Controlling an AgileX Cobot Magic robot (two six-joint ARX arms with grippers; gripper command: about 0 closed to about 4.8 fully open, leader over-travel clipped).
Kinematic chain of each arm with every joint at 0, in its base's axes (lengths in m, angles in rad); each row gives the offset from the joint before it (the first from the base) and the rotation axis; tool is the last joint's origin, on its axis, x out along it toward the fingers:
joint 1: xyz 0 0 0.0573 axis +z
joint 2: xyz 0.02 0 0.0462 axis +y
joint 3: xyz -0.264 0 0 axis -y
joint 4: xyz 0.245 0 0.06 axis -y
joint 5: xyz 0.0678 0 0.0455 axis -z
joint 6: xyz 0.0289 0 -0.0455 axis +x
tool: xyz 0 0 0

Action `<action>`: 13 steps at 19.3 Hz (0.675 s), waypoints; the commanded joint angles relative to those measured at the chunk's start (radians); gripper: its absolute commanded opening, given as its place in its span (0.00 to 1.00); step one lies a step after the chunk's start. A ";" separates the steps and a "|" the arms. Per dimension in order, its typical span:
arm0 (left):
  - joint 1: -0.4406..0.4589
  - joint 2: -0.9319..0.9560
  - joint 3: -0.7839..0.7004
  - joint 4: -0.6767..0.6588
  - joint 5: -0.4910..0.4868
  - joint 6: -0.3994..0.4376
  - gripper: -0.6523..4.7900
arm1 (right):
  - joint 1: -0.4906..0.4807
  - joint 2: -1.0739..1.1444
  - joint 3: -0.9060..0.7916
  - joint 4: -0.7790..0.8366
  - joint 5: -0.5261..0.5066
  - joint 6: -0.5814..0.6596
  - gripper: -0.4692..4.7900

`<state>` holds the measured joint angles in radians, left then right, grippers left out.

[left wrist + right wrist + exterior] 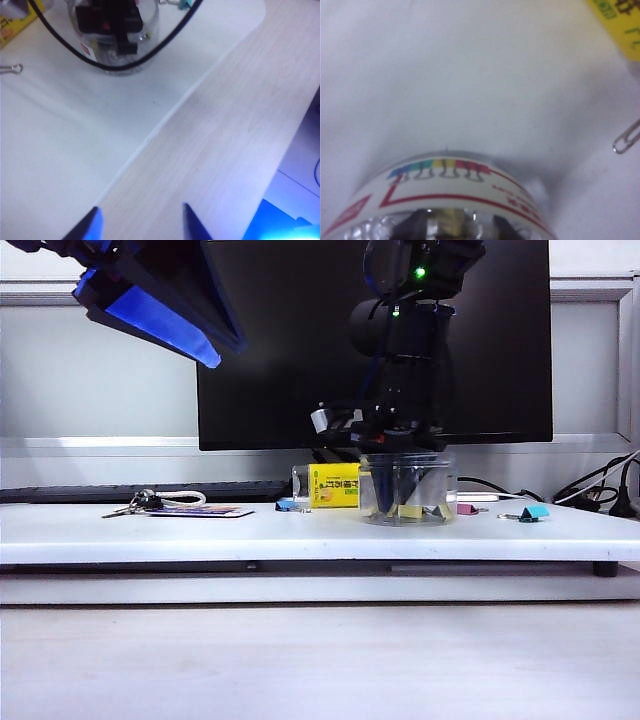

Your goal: Take the clips out of the round transparent plastic box and place them on the table.

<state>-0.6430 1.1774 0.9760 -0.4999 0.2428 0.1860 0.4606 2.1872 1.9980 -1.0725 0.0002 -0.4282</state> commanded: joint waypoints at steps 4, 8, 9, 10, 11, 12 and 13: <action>-0.001 -0.002 0.005 -0.016 0.005 0.002 0.51 | 0.000 0.060 0.001 0.003 -0.003 -0.002 0.39; -0.001 -0.002 0.005 -0.014 0.005 0.009 0.51 | 0.000 0.061 0.003 0.003 -0.002 0.014 0.27; -0.001 -0.002 0.005 -0.014 0.005 0.010 0.51 | 0.000 0.059 0.003 0.002 -0.002 0.018 0.25; -0.001 -0.002 0.005 -0.014 0.005 0.015 0.51 | 0.000 0.056 0.003 0.000 -0.002 0.018 0.25; -0.001 -0.002 0.005 -0.014 0.005 0.018 0.51 | 0.000 0.053 0.003 -0.001 -0.002 0.031 0.25; -0.001 -0.002 0.005 -0.014 0.005 0.021 0.51 | 0.000 0.046 0.005 -0.001 -0.002 0.041 0.25; -0.001 -0.002 0.005 -0.014 0.005 0.024 0.51 | 0.000 0.038 0.007 -0.002 -0.002 0.045 0.25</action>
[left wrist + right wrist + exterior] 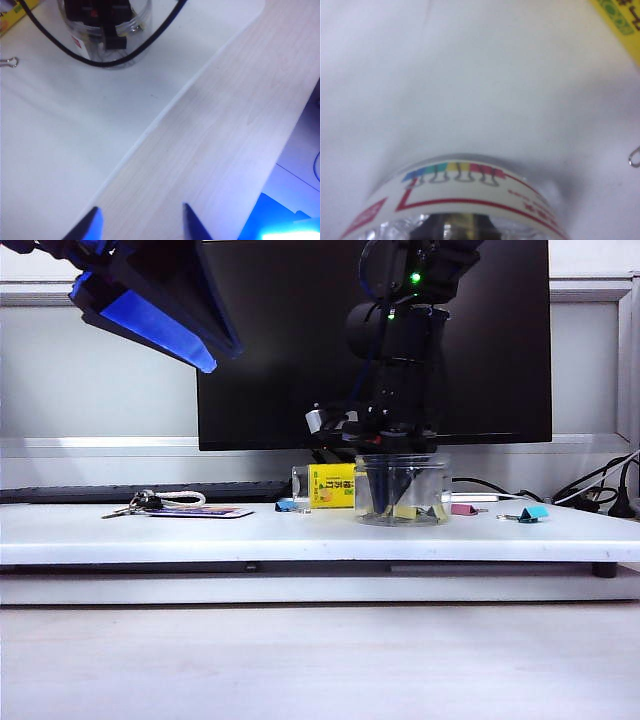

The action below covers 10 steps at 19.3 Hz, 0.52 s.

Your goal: Take the clips out of the round transparent plastic box and place them on the table.

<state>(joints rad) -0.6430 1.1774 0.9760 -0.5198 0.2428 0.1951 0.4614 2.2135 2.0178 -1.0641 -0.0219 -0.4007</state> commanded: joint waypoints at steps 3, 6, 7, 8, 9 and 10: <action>-0.001 -0.002 0.005 0.005 0.005 0.015 0.51 | -0.001 0.011 0.069 -0.072 0.020 0.042 0.25; -0.001 -0.002 0.005 0.005 0.005 0.015 0.51 | 0.000 0.011 0.142 -0.140 0.020 0.064 0.25; -0.001 -0.002 0.005 0.005 0.005 0.015 0.51 | 0.000 0.010 0.158 -0.159 0.016 0.071 0.25; -0.001 -0.002 0.005 0.005 0.005 0.015 0.51 | 0.000 0.004 0.156 -0.162 0.016 0.079 0.25; -0.001 -0.002 0.005 0.005 0.005 0.015 0.51 | 0.001 0.003 0.156 -0.166 0.016 0.081 0.25; -0.001 -0.002 0.005 0.005 0.005 0.015 0.51 | 0.001 0.004 0.156 -0.174 0.000 0.083 0.25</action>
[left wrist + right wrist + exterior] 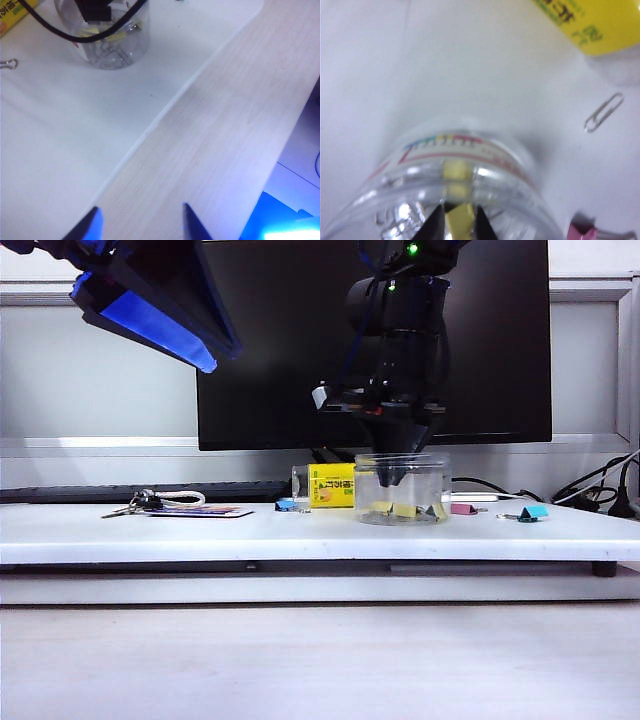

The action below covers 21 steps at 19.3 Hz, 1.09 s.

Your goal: Take the clips out of the round transparent plastic box and place them on the table.

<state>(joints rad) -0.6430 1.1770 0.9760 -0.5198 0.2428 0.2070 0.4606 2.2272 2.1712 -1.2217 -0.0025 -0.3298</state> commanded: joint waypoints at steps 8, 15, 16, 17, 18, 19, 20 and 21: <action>-0.001 -0.002 0.005 -0.004 0.005 0.003 0.51 | 0.004 0.006 0.002 0.039 -0.071 0.011 0.55; -0.001 -0.002 0.004 -0.003 0.005 0.003 0.51 | 0.003 0.063 0.002 0.054 -0.075 0.012 0.53; -0.001 -0.002 0.004 -0.003 0.005 0.003 0.51 | 0.003 0.073 0.002 0.053 -0.085 0.013 0.53; -0.001 -0.002 0.004 -0.003 0.005 0.003 0.51 | 0.003 0.082 0.002 0.051 -0.087 0.015 0.52; -0.001 -0.002 0.004 -0.003 0.005 0.003 0.51 | 0.003 0.089 0.002 0.052 -0.086 0.016 0.51; -0.001 -0.002 0.004 -0.003 0.005 0.003 0.51 | 0.003 0.093 0.002 0.053 -0.085 0.018 0.43; -0.001 -0.002 0.004 -0.003 0.005 0.003 0.51 | 0.003 0.098 0.002 0.056 -0.086 0.020 0.40; -0.001 -0.002 0.004 -0.003 0.005 0.003 0.51 | 0.003 0.102 0.002 0.056 -0.086 0.024 0.40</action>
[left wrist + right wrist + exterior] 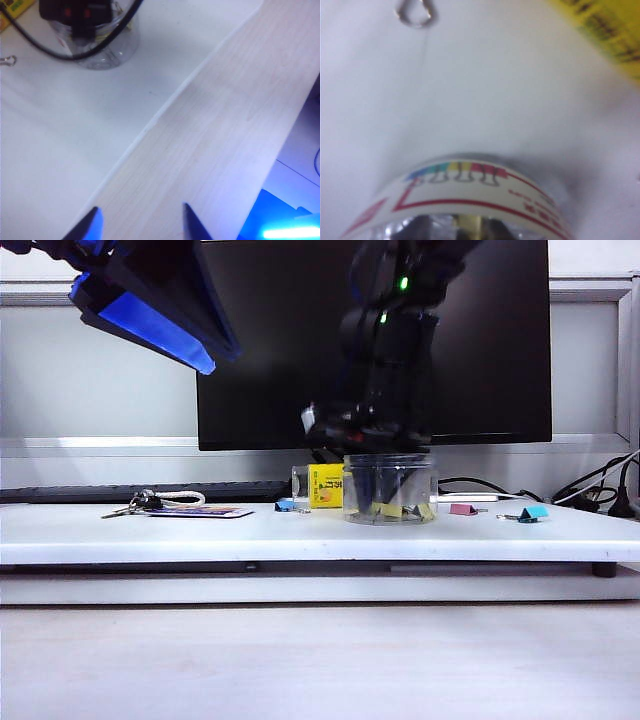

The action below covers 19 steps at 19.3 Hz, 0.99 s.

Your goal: Take the clips out of the round transparent plastic box and place them on the table.

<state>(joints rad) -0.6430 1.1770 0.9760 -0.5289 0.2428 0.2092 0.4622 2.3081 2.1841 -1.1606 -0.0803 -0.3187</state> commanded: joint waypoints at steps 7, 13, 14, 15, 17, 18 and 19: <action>-0.001 -0.002 0.004 0.006 0.005 0.005 0.51 | 0.002 0.037 -0.006 -0.010 -0.008 0.039 0.28; -0.001 -0.002 0.004 0.006 0.005 0.023 0.51 | 0.002 0.023 -0.002 -0.040 -0.037 0.074 0.28; -0.001 -0.002 0.004 0.006 0.005 0.023 0.51 | 0.002 0.016 -0.002 -0.039 -0.037 0.077 0.28; -0.001 -0.002 0.004 0.006 0.005 0.023 0.51 | 0.002 0.003 -0.002 -0.040 -0.035 0.077 0.28; -0.001 -0.002 0.004 0.006 0.005 0.023 0.51 | 0.002 -0.027 -0.002 -0.043 -0.031 0.077 0.28; -0.001 -0.002 0.004 0.006 0.006 0.023 0.51 | 0.002 -0.042 0.001 -0.043 -0.026 0.077 0.28; -0.001 -0.002 0.004 0.006 0.005 0.023 0.51 | 0.002 -0.050 0.014 -0.051 -0.026 0.077 0.28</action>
<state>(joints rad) -0.6430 1.1774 0.9760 -0.5339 0.2428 0.2291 0.4622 2.2803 2.1811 -1.2072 -0.1020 -0.2470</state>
